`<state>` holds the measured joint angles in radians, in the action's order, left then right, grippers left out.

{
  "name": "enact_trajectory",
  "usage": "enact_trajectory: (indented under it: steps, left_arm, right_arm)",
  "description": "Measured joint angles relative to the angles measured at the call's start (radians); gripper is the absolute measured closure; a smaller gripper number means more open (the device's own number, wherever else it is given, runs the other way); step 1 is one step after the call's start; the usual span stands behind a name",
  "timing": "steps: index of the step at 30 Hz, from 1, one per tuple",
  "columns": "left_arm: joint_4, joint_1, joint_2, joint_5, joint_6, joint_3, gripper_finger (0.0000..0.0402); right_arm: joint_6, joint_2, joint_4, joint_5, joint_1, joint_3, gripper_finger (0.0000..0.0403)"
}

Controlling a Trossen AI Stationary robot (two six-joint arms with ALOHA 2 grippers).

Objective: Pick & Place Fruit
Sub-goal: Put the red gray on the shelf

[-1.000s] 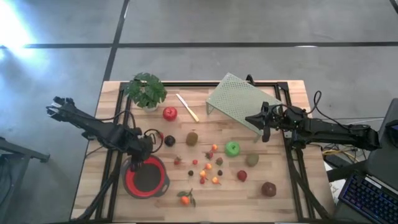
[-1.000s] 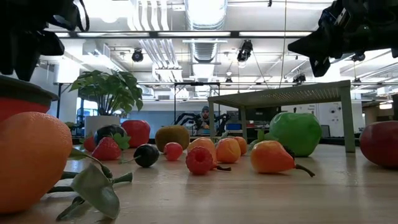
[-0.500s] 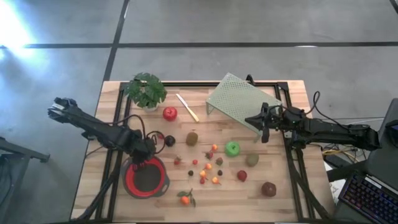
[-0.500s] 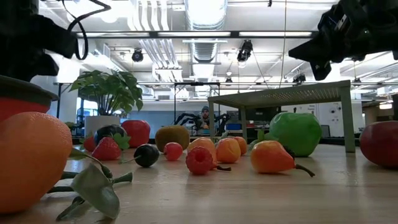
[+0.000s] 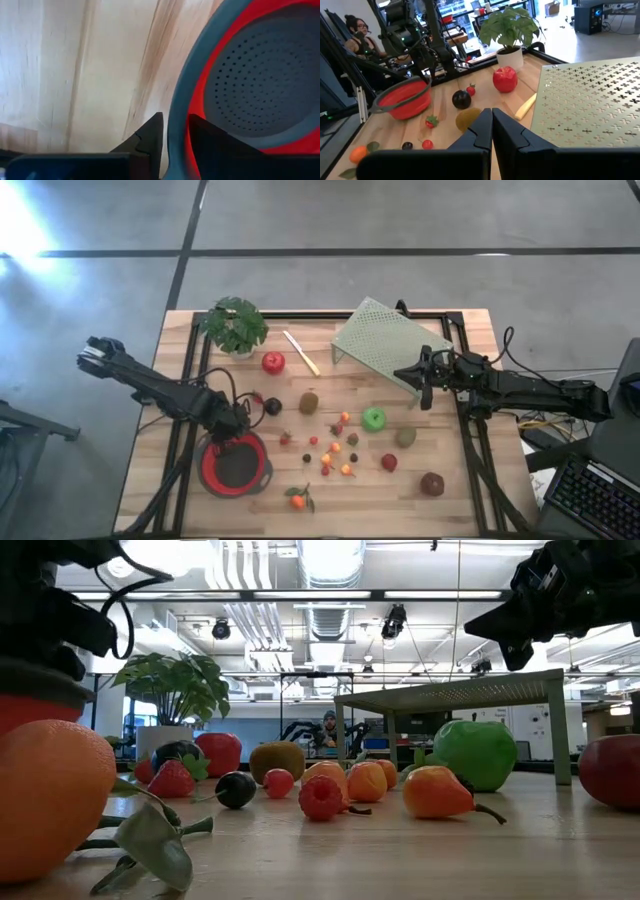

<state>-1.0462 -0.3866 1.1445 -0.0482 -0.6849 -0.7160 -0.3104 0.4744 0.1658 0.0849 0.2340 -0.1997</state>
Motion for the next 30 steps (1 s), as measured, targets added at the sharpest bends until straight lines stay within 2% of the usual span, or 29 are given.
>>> enact_trajectory:
  steps: [8, 20, 30]
  left_arm:
    - [0.002, 0.004, -0.003, -0.007, 0.045, -0.046, 0.0370]
    - [-0.002, 0.078, -0.003, -0.023, 0.067, -0.116, 0.0367]
    - [0.071, 0.264, -0.003, -0.023, 0.141, -0.295, 0.0377]
  right_arm:
    - [-0.002, 0.000, -0.006, 0.000, 0.000, 0.000, 0.0394]
    - [-0.004, 0.000, -0.014, 0.000, 0.000, 0.000, 0.0394]
    - [-0.004, 0.000, -0.037, 0.000, 0.000, 0.000, 0.0394]
